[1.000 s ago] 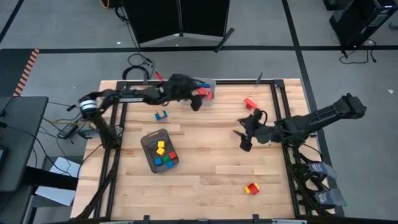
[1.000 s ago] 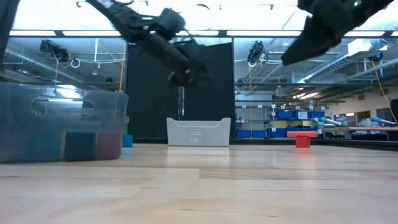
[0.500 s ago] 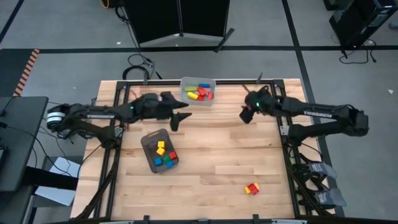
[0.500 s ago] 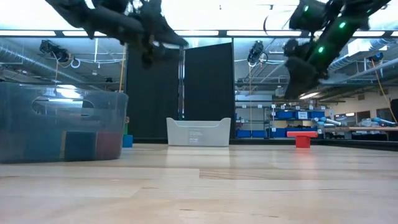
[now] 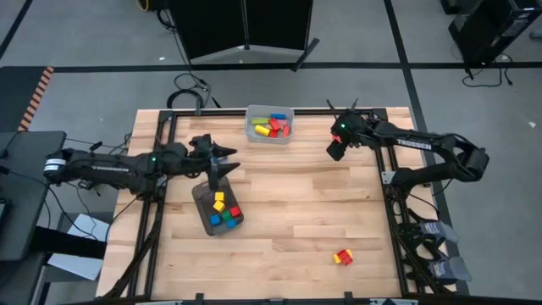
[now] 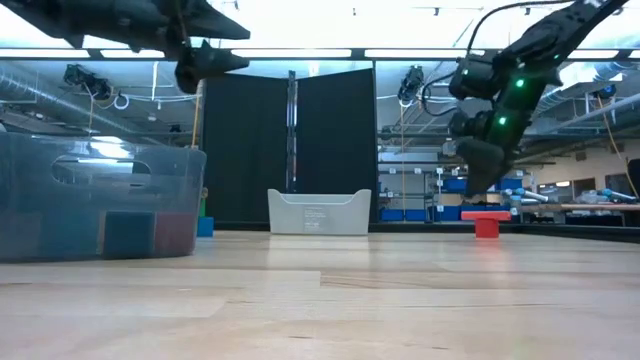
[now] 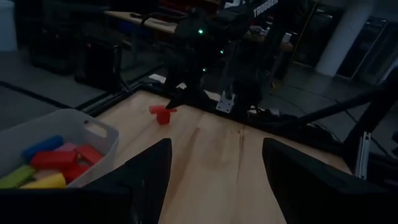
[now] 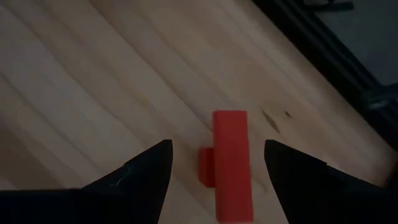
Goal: Sort blocks by size
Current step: Put the orange rectangular block into the gray bin
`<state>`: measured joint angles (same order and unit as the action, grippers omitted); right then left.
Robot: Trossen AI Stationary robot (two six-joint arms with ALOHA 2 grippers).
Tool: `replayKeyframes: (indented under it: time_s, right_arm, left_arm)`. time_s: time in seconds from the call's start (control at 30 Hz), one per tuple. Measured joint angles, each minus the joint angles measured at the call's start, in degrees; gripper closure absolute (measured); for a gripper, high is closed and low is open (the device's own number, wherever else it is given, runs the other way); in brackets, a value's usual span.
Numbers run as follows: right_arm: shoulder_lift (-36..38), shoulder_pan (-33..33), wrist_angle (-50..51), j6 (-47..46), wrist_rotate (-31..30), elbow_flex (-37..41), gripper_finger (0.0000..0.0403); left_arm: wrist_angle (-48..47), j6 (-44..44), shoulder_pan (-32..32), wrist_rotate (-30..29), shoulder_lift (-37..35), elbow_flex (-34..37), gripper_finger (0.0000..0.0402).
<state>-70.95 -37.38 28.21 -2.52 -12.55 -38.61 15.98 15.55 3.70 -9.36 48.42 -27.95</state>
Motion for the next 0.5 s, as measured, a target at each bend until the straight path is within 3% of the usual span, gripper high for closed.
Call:
replayKeyframes:
  time_s: [0.5]
  right_arm:
    - [-9.70,-5.13,-5.05,5.46,2.19,0.02,0.0132]
  left_arm:
    - [0.52,1.18,-3.12,-2.32,-0.92,2.74,0.0143]
